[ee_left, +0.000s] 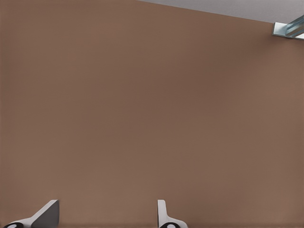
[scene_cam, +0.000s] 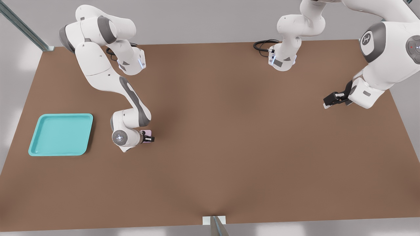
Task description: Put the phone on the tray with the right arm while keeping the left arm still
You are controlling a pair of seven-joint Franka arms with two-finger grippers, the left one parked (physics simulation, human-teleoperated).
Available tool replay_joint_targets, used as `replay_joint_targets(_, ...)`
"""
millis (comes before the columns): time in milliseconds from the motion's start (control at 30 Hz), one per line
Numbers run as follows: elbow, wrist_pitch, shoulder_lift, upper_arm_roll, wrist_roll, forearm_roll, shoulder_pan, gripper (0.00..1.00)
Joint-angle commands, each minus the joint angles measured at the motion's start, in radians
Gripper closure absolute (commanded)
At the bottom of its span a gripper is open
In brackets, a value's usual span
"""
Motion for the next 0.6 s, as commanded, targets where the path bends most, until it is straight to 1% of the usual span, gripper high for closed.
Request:
replay_joint_targets(0,0.000,0.001,-0.004,0.000,-0.002,-0.004,-0.003,0.22)
replay_joint_targets(33,0.000,0.001,-0.004,0.000,-0.002,-0.004,-0.006,0.24)
replay_joint_targets(100,0.000,0.001,-0.004,0.000,-0.002,-0.004,-0.006,0.24)
replay_joint_targets(200,0.003,-0.008,-0.048,0.000,-0.016,-0.004,-0.007,0.24)
replay_joint_targets(267,0.019,-0.051,-0.076,-0.001,-0.058,-0.006,-0.035,0.24)
replay_joint_targets(367,0.020,-0.051,-0.114,-0.006,-0.077,-0.012,-0.062,0.24)
replay_joint_targets(433,0.026,-0.051,-0.125,-0.006,-0.175,-0.020,-0.138,0.24)
replay_joint_targets(467,0.033,-0.052,-0.127,-0.006,-0.226,-0.050,-0.184,0.24)
replay_joint_targets(567,0.054,-0.052,-0.128,-0.007,-0.379,-0.052,-0.297,0.24)
